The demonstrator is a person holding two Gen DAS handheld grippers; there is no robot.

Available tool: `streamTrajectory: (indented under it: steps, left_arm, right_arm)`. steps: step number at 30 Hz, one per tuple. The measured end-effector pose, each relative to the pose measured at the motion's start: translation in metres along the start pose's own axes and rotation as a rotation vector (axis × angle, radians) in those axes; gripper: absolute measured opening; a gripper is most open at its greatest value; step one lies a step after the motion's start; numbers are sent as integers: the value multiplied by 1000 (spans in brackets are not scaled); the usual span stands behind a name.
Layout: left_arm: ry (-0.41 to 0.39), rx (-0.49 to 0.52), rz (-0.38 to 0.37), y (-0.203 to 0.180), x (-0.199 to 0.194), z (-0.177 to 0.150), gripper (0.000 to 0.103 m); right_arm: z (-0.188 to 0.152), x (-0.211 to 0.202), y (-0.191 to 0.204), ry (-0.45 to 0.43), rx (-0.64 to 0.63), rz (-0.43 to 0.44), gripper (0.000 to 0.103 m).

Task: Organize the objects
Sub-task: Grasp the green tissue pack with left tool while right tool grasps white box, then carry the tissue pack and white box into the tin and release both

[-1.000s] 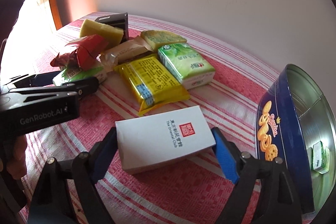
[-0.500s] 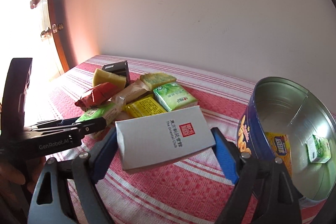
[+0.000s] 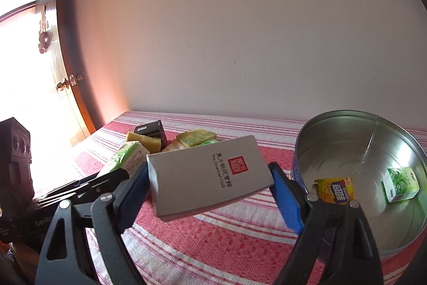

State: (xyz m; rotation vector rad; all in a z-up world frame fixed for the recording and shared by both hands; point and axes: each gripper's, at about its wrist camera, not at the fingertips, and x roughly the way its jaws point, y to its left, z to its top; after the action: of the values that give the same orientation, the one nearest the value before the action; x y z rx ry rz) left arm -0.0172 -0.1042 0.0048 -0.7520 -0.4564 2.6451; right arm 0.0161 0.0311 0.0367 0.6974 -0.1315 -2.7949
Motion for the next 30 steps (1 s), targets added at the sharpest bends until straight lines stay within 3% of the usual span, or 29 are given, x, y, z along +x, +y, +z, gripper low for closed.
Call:
streamTrajectory:
  steps: [4, 9, 12, 16, 30]
  left_arm:
    - [-50, 4, 98, -2, -7, -2, 52]
    - [-152, -19, 217, -4, -26, -1, 52]
    - [-190, 6, 270, -14, -33, 0, 52]
    - [-203, 64, 250, -38, -33, 1, 52]
    - [-148, 224, 159, -131, -2, -8, 52]
  right_arm:
    - [5, -12, -3, -48, -1, -1, 87]
    - [9, -32, -9, -145, -24, -98, 87]
    - [13, -44, -17, -184, -10, -103, 87]
    - [15, -57, -29, -207, 13, -85, 87]
    - [16, -75, -80, -250, 62, -243, 87]
